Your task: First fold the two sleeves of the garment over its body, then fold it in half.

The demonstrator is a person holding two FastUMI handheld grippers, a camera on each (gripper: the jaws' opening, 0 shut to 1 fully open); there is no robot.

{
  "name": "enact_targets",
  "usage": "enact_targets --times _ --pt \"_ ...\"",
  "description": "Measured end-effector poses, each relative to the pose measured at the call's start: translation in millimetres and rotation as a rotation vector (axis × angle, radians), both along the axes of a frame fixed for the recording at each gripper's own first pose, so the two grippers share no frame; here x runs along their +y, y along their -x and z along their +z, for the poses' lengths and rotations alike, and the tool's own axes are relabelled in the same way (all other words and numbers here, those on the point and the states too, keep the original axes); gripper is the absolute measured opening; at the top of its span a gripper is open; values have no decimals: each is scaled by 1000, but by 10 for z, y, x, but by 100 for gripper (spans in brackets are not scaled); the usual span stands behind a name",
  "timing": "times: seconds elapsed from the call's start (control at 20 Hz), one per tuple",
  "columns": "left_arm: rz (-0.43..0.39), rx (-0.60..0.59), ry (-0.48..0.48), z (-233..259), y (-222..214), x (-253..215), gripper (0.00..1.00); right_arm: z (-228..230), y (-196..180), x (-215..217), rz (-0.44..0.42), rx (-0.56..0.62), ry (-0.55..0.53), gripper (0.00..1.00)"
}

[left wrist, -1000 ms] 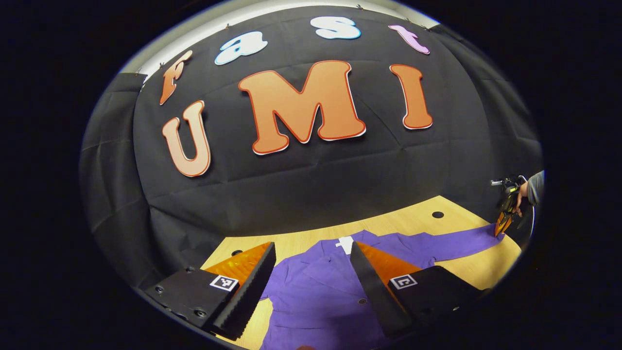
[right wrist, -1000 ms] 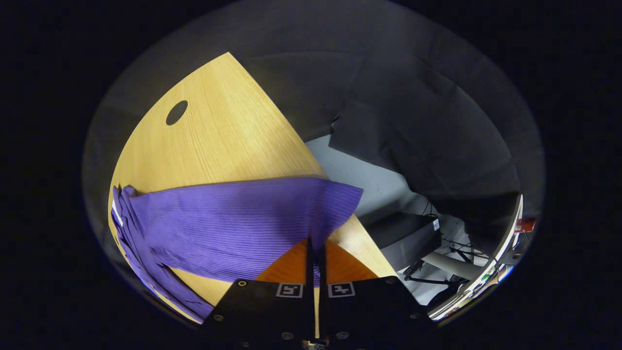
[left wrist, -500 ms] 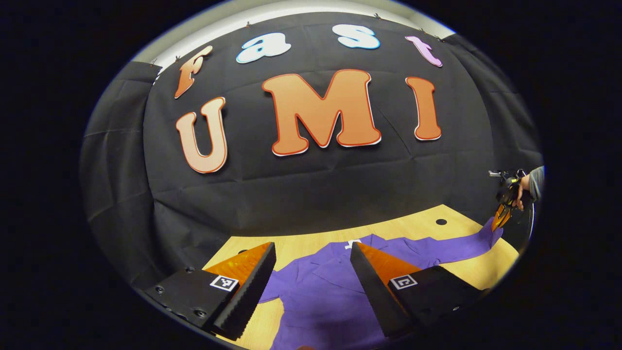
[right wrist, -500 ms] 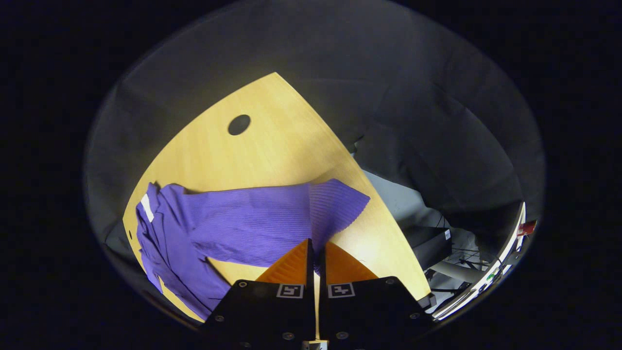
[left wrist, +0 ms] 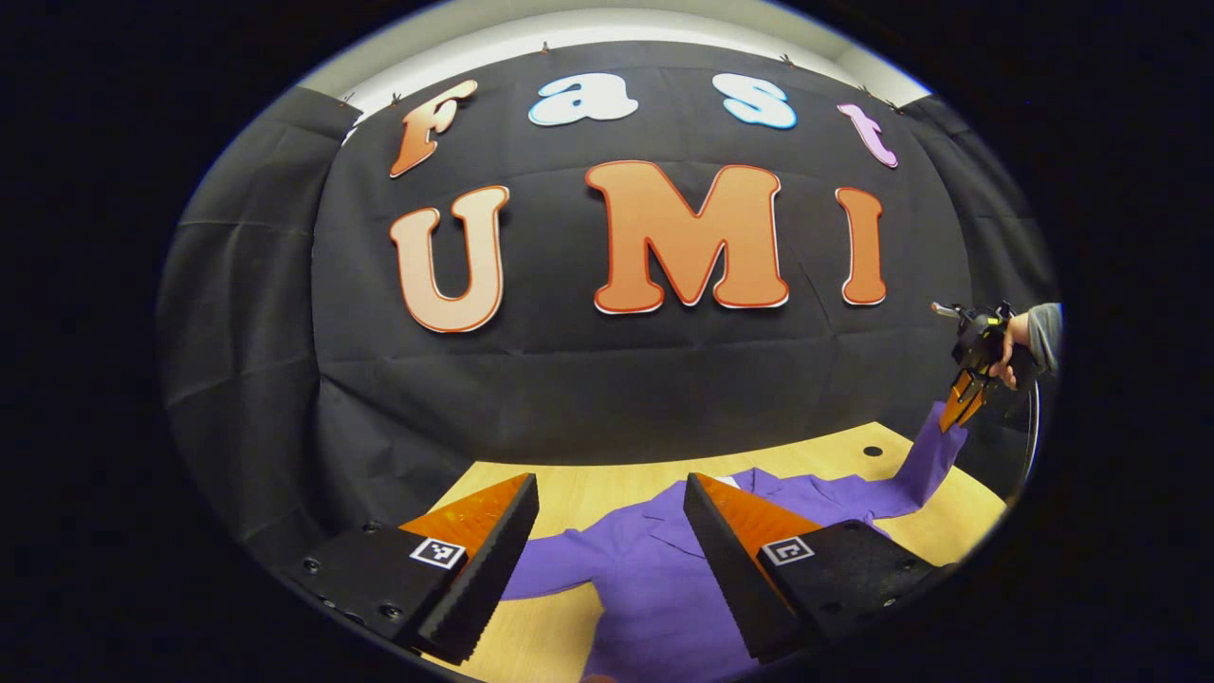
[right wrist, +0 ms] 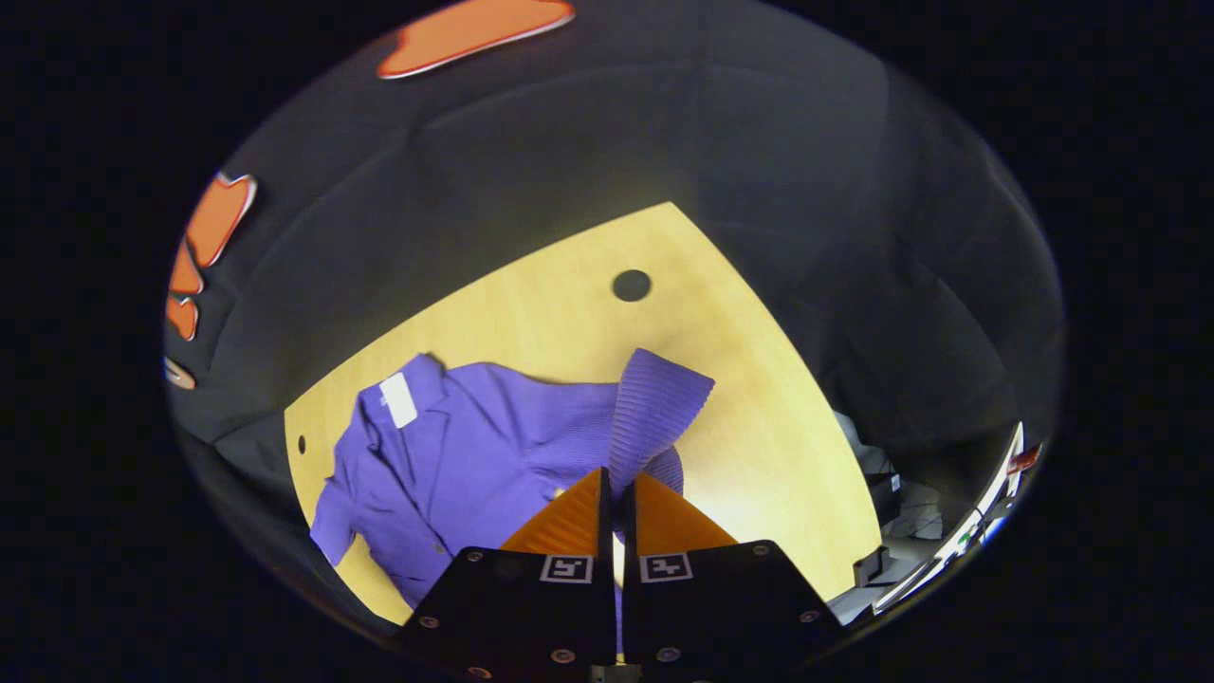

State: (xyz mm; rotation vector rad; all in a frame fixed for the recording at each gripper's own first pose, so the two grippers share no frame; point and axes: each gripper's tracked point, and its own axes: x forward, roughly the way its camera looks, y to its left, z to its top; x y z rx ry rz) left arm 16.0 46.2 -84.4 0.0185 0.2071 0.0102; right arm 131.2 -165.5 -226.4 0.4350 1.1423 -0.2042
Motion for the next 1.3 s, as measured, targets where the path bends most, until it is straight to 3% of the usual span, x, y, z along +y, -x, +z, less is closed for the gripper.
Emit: enact_targets --times 0.35,0.85,1.3 --pt "50 -18 14 37 95 691 97 397 -229 1340 176 -45 -16 4" --pt "131 12 27 -129 250 1404 97 442 -280 3025 378 -40 -77 4" --pt "174 54 35 -298 259 1710 97 154 -262 3977 501 -2 -103 4"
